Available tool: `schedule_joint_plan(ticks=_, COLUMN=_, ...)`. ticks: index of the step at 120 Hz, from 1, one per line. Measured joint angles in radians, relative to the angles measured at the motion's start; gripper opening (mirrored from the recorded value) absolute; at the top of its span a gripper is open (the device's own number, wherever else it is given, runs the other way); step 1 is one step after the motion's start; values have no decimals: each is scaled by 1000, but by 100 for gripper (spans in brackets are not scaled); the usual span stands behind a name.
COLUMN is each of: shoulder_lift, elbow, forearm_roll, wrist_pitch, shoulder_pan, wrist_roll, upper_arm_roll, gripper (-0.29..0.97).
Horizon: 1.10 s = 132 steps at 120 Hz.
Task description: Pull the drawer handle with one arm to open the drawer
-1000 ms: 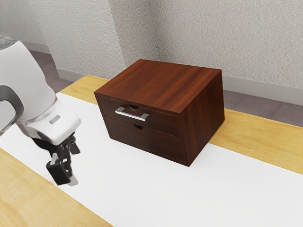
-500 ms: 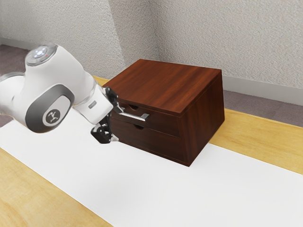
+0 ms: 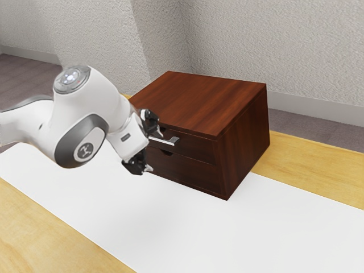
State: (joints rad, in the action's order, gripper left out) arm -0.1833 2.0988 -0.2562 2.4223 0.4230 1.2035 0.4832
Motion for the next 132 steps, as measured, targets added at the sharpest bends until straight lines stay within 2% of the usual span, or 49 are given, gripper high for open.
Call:
schedule_joint_plan(ticks=75, shoulder_lift=27, elbow=25, forearm_roll=0, wrist_pitch=46, shoulder_pan=-10, wrist_roll=56, upper_arm_roll=12, gripper=69)
schedule_joint_plan(ticks=100, shoulder_lift=-41, elbow=74, forearm_roll=1, wrist_pitch=44, shoulder_pan=-10, wrist_roll=64, upper_arm_roll=19, gripper=65)
schedule_joint_plan(ticks=132, shoulder_lift=-129, elbow=158, forearm_roll=2, wrist_pitch=47, shoulder_pan=-9, wrist_roll=69, upper_arm_roll=21, gripper=68)
